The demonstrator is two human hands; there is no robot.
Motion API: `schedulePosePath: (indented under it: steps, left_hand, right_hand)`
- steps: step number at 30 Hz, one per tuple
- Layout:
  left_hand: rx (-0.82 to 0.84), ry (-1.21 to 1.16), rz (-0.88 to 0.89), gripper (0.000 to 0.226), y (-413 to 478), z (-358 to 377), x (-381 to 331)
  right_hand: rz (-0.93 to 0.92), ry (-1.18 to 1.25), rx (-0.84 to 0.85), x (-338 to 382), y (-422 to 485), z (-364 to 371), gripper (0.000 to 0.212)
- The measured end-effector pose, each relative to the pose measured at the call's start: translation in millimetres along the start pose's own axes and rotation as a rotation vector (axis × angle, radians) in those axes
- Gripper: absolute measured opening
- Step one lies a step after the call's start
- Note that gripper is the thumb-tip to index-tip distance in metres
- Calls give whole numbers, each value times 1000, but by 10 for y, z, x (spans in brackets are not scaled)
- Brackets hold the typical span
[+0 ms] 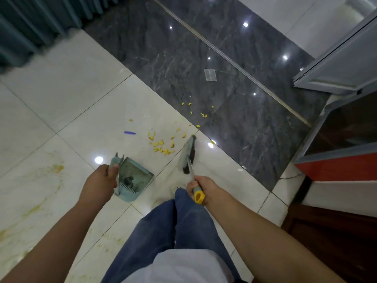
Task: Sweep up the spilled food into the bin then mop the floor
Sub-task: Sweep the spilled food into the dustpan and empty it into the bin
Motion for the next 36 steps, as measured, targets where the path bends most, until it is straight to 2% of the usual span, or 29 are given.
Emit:
schedulePosePath:
  steps: [7, 12, 17, 22, 26, 31, 36]
  left_hand:
    - [-40, -27, -6, 45, 18, -196, 67]
    - [-47, -34, 7, 46, 48, -271, 8]
    - [-52, -65, 15, 47, 92, -297, -155]
    - [-46, -99, 10, 47, 171, -264, -386]
    - [-66, -123, -11, 42, 244, -232, -596]
    - [-88, -178, -48, 33, 285, -151, -904]
    - [-102, -180, -83, 32, 346, 6, -1215]
  right_hand:
    - [73, -72, 115, -129, -1, 547, 20]
    - [-10, -151, 51, 76, -172, 356, 18]
    - [-154, -231, -93, 634, -342, 20, 22]
    - [-278, -199, -245, 1432, -344, -254, 25]
    - [-330, -189, -273, 2038, -383, -237, 29]
    - [-253, -259, -304, 2330, -210, -73, 26]
    - [-87, -355, -194, 2108, -174, 443, 27]
Point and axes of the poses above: each hand's wrist, its own y-axis towards the middle knuckle, its own z-axis out of the palm, x = y × z, the point moved 8 cm from there along y, towards the middle knuckle, and after that the axes turned 4 degrees about y, right-handed, at the moved point
